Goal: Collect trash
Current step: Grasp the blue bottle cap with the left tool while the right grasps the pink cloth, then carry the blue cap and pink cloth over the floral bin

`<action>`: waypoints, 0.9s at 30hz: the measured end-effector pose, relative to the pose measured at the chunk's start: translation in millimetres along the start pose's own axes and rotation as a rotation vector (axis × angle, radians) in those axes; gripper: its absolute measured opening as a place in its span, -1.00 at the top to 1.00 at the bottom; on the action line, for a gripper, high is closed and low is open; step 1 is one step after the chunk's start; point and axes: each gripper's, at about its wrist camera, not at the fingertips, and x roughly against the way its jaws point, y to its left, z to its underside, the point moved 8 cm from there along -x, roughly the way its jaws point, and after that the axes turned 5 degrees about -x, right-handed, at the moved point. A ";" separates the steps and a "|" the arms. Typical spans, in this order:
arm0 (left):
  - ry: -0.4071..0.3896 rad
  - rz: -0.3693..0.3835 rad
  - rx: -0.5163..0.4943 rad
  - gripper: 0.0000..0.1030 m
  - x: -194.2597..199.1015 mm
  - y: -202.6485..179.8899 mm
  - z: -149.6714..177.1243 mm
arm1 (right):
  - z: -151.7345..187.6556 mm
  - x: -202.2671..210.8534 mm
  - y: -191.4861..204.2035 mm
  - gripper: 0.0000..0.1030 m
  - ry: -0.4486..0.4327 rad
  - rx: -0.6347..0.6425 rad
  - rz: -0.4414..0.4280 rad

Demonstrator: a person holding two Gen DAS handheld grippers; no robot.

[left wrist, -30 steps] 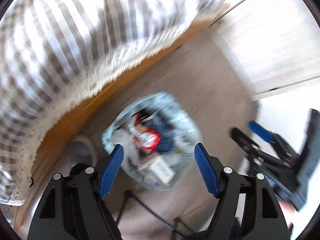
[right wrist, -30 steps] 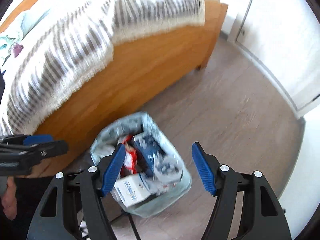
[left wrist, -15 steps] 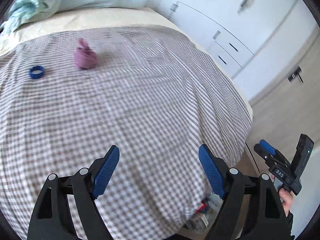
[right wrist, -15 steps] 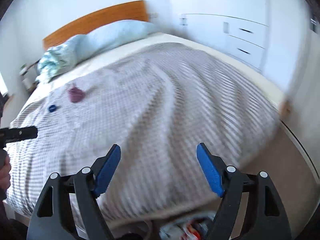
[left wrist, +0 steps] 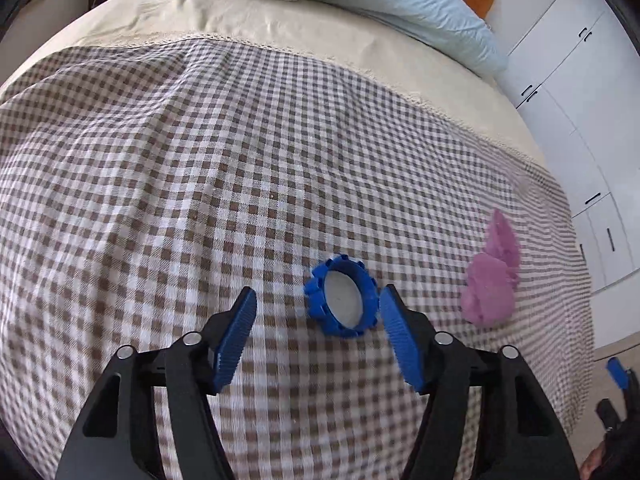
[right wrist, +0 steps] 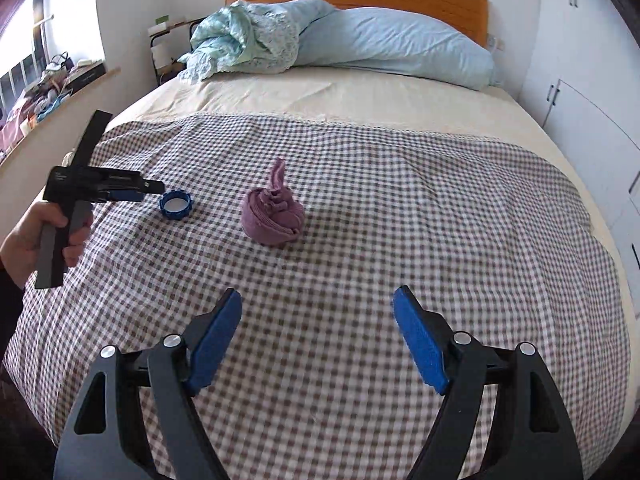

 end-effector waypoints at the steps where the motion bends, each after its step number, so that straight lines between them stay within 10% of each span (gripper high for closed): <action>1: -0.008 -0.010 -0.015 0.13 -10.9 -0.9 -0.5 | -10.1 -8.0 6.7 -0.46 0.002 0.017 -0.007; 3: -0.052 -0.029 -0.040 0.79 -20.1 -0.9 1.1 | -32.5 -28.6 20.1 -0.46 0.019 0.035 -0.027; 10: -0.200 0.122 0.045 0.82 -8.8 8.1 18.2 | -96.2 -111.7 36.8 -0.40 0.083 -0.072 -0.076; 17: -0.190 0.164 0.100 0.82 -8.8 20.2 11.6 | -101.9 -198.7 35.3 0.36 0.309 -0.174 0.020; 18: -0.179 0.183 0.100 0.82 -6.6 19.3 13.7 | -99.5 -202.0 36.8 0.92 0.330 -0.188 0.025; 27: -0.161 0.177 0.057 0.82 12.9 -0.3 36.6 | -96.7 -98.2 31.2 0.93 0.235 -0.107 0.100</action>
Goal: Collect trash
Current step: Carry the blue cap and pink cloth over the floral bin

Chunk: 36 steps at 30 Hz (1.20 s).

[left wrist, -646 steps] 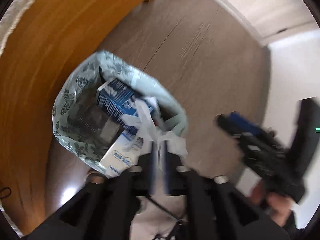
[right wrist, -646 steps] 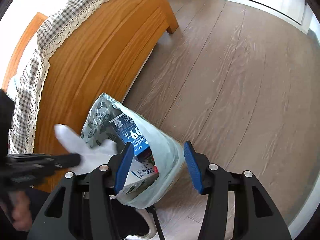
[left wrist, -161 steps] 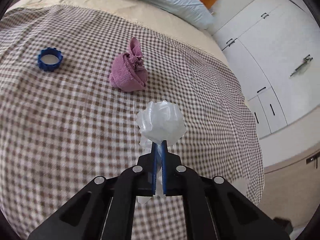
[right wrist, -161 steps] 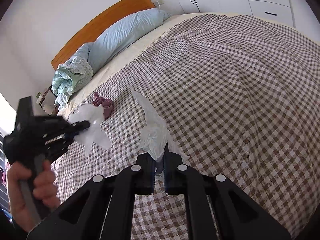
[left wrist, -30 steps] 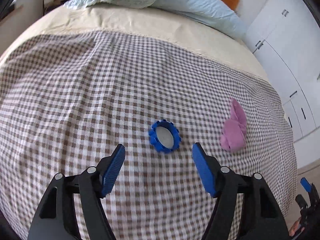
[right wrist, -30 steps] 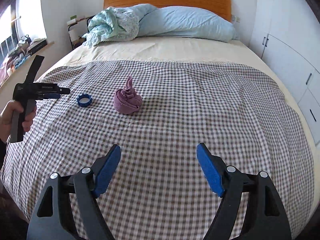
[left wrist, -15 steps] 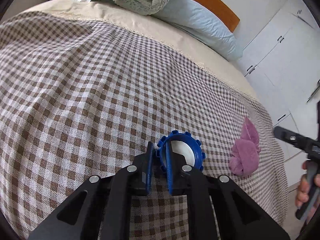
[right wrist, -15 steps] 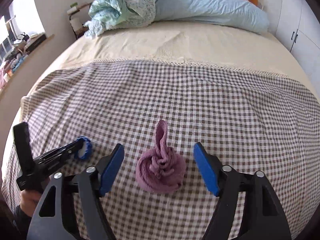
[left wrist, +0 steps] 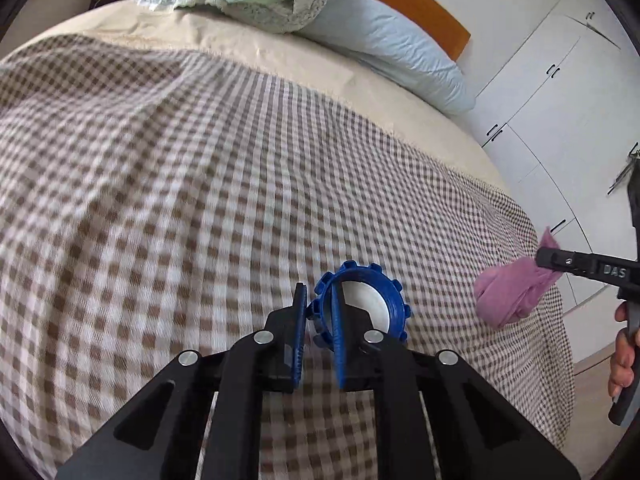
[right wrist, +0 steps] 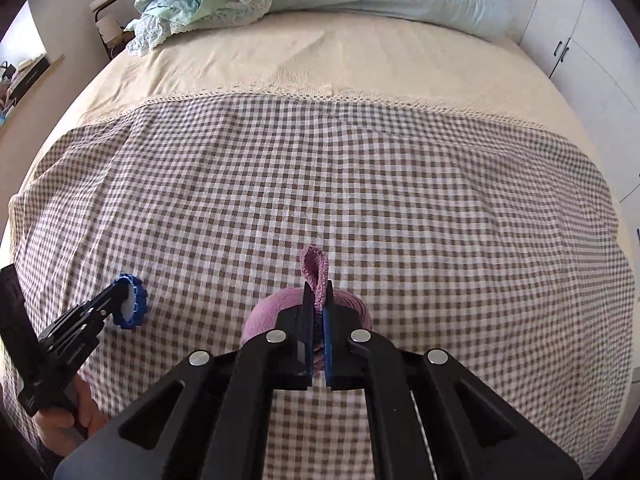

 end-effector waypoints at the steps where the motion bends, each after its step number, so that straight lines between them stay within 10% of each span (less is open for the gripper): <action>1: 0.013 -0.002 0.003 0.82 4.1 -1.0 6.6 | 3.9 10.9 -1.0 0.93 -0.009 0.007 -0.003; 18: 0.157 0.023 -0.270 0.82 141.9 -135.0 123.9 | 169.6 156.4 -48.4 0.93 -0.096 0.075 -0.077; 28: 0.331 0.194 -0.475 0.81 206.4 -262.3 294.1 | 385.2 240.0 -118.6 0.93 -0.030 0.024 -0.072; 36: 0.481 0.285 -0.613 0.81 199.7 -340.7 405.2 | 541.3 197.1 -192.7 0.93 0.103 -0.103 0.007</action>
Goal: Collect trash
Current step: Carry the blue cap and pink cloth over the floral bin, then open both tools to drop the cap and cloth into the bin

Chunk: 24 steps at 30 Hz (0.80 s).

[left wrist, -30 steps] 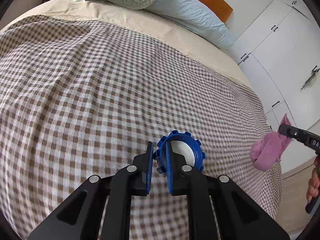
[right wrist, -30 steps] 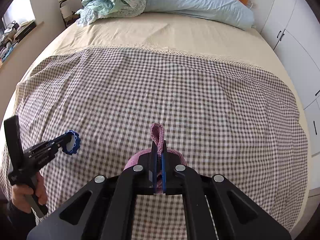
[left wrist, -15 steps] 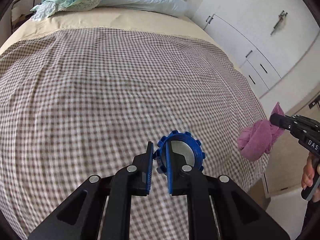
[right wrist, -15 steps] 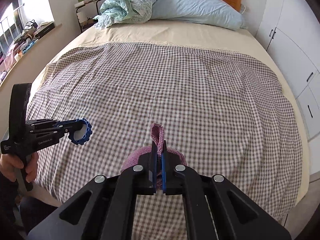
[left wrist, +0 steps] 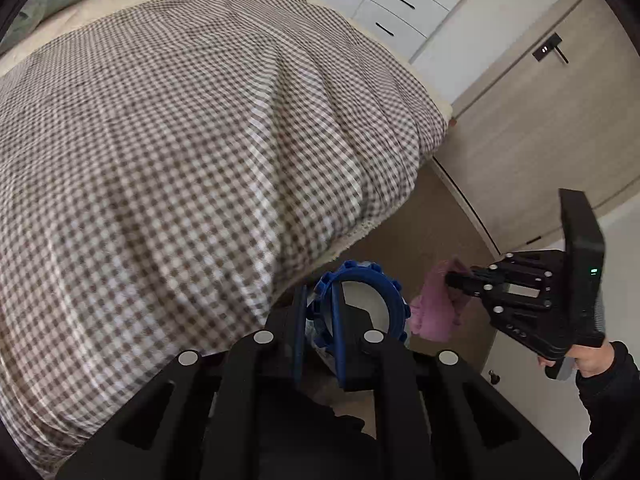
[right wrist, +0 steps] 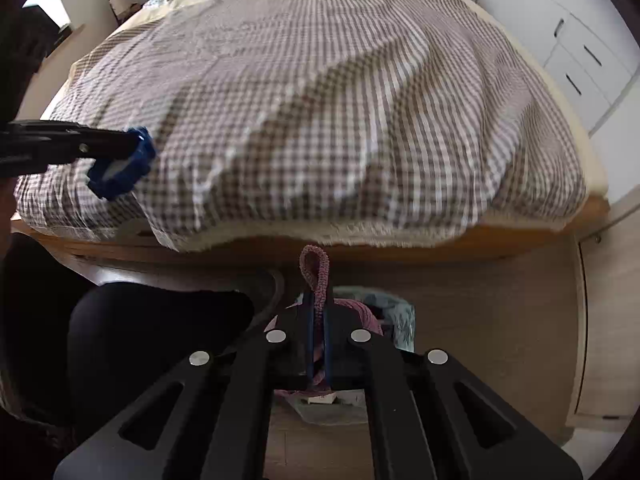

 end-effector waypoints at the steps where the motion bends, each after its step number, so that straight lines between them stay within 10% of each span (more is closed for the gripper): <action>1: 0.018 0.002 -0.012 0.81 -9.0 -8.0 1.2 | 9.3 -14.2 -8.4 0.93 0.014 -0.018 0.005; 9: 0.091 0.018 -0.008 0.81 -63.2 -32.4 3.9 | 52.8 -132.9 -40.9 0.87 0.017 -0.195 -0.016; 13: 0.170 0.017 0.003 0.81 -98.0 -36.3 15.4 | 107.7 -201.6 -34.4 0.25 0.211 -0.272 -0.094; 24: 0.368 -0.005 -0.096 0.81 -196.0 -85.4 40.8 | 156.3 -122.4 -113.6 -0.12 0.051 -0.518 -0.055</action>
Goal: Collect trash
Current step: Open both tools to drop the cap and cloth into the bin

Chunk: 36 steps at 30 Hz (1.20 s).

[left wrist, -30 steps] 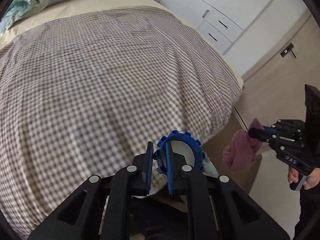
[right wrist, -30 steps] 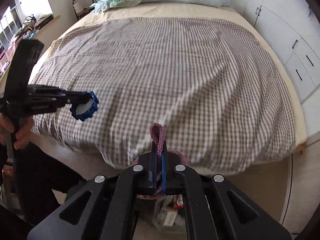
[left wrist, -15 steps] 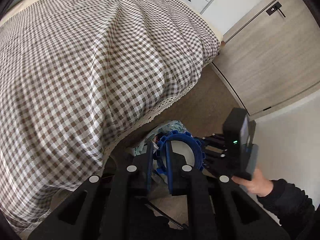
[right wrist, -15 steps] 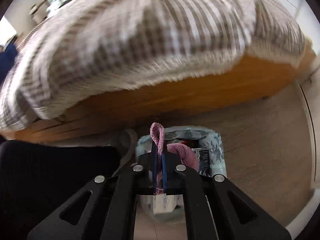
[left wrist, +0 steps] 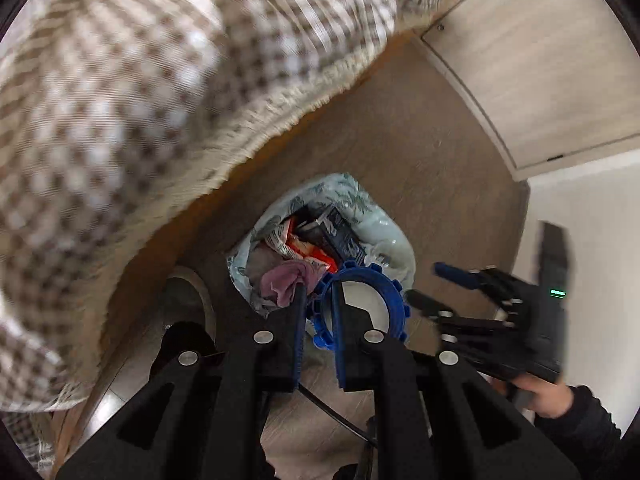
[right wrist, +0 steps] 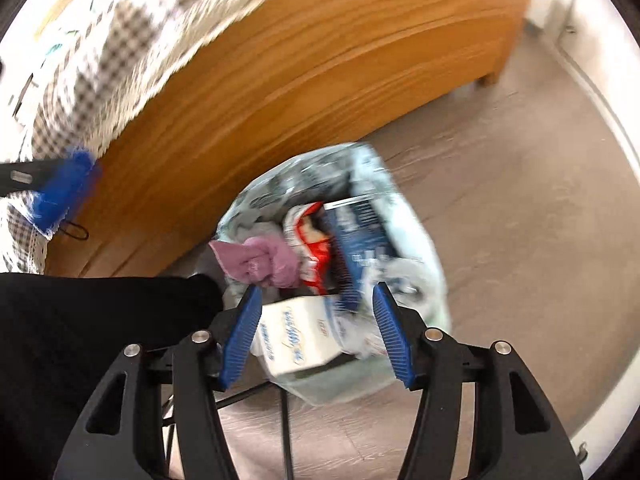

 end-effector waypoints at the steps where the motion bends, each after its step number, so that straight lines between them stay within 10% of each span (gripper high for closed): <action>1: 0.030 -0.010 -0.003 0.81 -13.6 -3.4 -1.4 | 2.7 7.4 -4.2 -0.15 -0.013 -0.009 0.007; 10: 0.283 -0.145 -0.029 0.74 -123.5 -0.2 -5.0 | 20.2 27.2 -25.0 -0.17 -0.049 -0.065 -0.030; 13: 0.237 -0.201 -0.039 -0.18 -128.4 4.7 -14.4 | 21.7 18.2 -27.0 -0.17 -0.037 -0.061 -0.031; 36: 0.162 -0.163 -0.093 -0.26 -21.7 -20.1 20.1 | 30.1 47.9 7.9 -0.16 -0.016 -0.001 0.063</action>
